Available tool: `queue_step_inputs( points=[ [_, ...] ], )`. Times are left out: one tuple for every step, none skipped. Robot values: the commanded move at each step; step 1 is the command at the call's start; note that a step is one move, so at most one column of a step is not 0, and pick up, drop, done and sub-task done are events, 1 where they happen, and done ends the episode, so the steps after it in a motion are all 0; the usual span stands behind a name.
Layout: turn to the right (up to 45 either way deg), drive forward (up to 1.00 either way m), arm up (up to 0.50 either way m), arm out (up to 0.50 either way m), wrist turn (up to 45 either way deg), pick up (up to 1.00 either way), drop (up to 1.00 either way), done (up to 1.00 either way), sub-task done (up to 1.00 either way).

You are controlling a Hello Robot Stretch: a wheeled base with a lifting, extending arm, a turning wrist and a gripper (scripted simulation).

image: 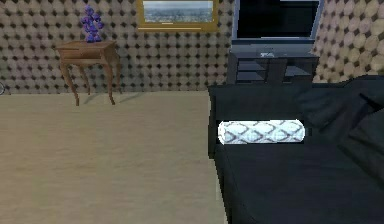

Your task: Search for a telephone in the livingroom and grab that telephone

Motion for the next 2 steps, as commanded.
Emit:
queue_step_inputs(
  points=[
    [0.0, 0.00, 0.10, 0.00, 0.0, 0.00, 0.00, 0.00, 0.00],
    [0.0, 0.00, 0.00, 0.00, 0.0, 0.00, 0.00, 1.00, 0.00]
  ],
)
